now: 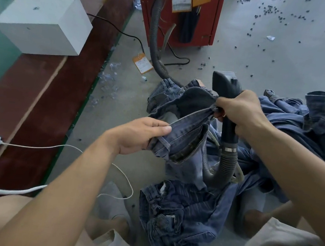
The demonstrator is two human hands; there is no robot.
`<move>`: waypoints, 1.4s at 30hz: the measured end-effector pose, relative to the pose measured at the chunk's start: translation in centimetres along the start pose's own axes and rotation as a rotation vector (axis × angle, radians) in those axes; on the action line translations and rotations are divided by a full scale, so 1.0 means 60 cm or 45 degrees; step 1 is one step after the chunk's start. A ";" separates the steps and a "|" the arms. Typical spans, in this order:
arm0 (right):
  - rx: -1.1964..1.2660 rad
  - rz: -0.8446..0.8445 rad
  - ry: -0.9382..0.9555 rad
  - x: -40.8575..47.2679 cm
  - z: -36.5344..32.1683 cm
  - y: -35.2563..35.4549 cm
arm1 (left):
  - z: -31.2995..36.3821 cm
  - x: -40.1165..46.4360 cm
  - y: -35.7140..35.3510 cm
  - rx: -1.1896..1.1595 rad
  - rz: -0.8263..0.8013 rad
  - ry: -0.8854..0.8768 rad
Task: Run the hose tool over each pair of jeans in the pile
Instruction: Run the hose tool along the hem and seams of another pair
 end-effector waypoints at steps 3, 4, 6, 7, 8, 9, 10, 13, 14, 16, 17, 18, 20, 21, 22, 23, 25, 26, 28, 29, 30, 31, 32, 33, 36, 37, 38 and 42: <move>-0.031 -0.048 0.018 0.003 0.000 -0.003 | 0.010 -0.003 -0.007 -0.181 0.038 0.000; -0.056 -0.075 0.031 0.001 -0.001 -0.005 | 0.013 -0.005 -0.008 -0.193 0.043 -0.008; -0.133 -0.115 0.093 -0.005 -0.009 -0.005 | 0.015 -0.011 -0.013 -0.237 0.014 0.010; -0.191 -0.125 0.152 -0.011 -0.019 -0.001 | 0.015 -0.015 -0.017 -0.269 -0.023 0.035; -0.268 -0.136 0.228 -0.018 -0.030 0.004 | 0.015 -0.017 -0.020 -0.291 -0.054 0.057; -0.365 -0.156 0.319 -0.027 -0.043 0.008 | 0.015 -0.018 -0.018 -0.305 -0.066 0.066; -0.479 -0.194 0.417 -0.040 -0.057 0.009 | 0.015 -0.018 -0.012 -0.322 -0.055 0.059; -0.820 -0.343 0.648 -0.081 -0.080 -0.003 | 0.017 -0.012 0.005 -0.470 -0.003 0.033; -0.936 -0.390 0.695 -0.093 -0.079 -0.012 | 0.017 -0.011 0.009 -0.526 0.008 0.022; -1.147 -0.479 0.765 -0.111 -0.066 -0.035 | 0.022 -0.007 0.011 -0.593 0.019 -0.008; -1.229 -0.513 0.798 -0.117 -0.057 -0.046 | 0.025 -0.006 0.011 -0.606 0.025 -0.020; -1.283 -0.543 0.828 -0.124 -0.049 -0.058 | 0.025 -0.004 0.009 -0.608 0.028 -0.025; -1.299 -0.601 0.884 -0.138 -0.038 -0.082 | 0.023 -0.001 -0.001 -0.575 0.013 -0.010; -1.282 -0.613 0.903 -0.143 -0.035 -0.092 | 0.020 0.001 -0.009 -0.542 0.000 0.007; -1.254 -0.606 0.915 -0.146 -0.036 -0.100 | 0.017 0.002 -0.017 -0.510 -0.005 0.025; -1.208 -0.584 0.914 -0.147 -0.040 -0.104 | 0.013 0.003 -0.022 -0.495 -0.003 0.042; -1.087 -0.529 0.862 -0.138 -0.051 -0.099 | 0.012 0.004 -0.024 -0.514 0.016 0.043; -1.041 -0.503 0.818 -0.129 -0.056 -0.091 | 0.013 0.004 -0.020 -0.541 0.032 0.031; -1.038 -0.452 0.747 -0.112 -0.064 -0.069 | 0.018 0.003 -0.006 -0.599 0.061 0.006; -1.063 -0.428 0.727 -0.104 -0.068 -0.057 | 0.020 0.002 0.001 -0.609 0.070 -0.002; -1.091 -0.403 0.712 -0.096 -0.069 -0.045 | 0.021 0.001 0.006 -0.602 0.084 -0.003; -1.116 -0.380 0.693 -0.089 -0.068 -0.036 | 0.020 0.001 0.009 -0.589 0.103 0.002; -1.129 -0.368 0.666 -0.083 -0.065 -0.029 | 0.018 0.001 0.012 -0.579 0.126 0.007; -1.123 -0.364 0.636 -0.079 -0.059 -0.026 | 0.018 0.000 0.013 -0.574 0.148 0.011; -0.983 -0.329 0.533 -0.068 -0.047 -0.020 | 0.019 0.001 0.025 -0.560 0.273 0.004; -0.896 -0.299 0.480 -0.062 -0.043 -0.014 | 0.021 -0.001 0.034 -0.546 0.338 -0.005; -0.805 -0.270 0.421 -0.056 -0.040 -0.008 | 0.023 -0.002 0.044 -0.535 0.400 -0.021; -0.566 -0.275 0.230 -0.045 -0.020 -0.002 | 0.025 -0.011 0.075 -0.584 0.563 -0.081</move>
Point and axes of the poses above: each hand's wrist, its own x-axis towards the middle knuckle, its own y-axis out of the back of the hand, z = x × y, the point moved 10 cm from there along x, towards the middle knuckle, and after that the axes turned 2 degrees about -y, right-handed, at the moved point
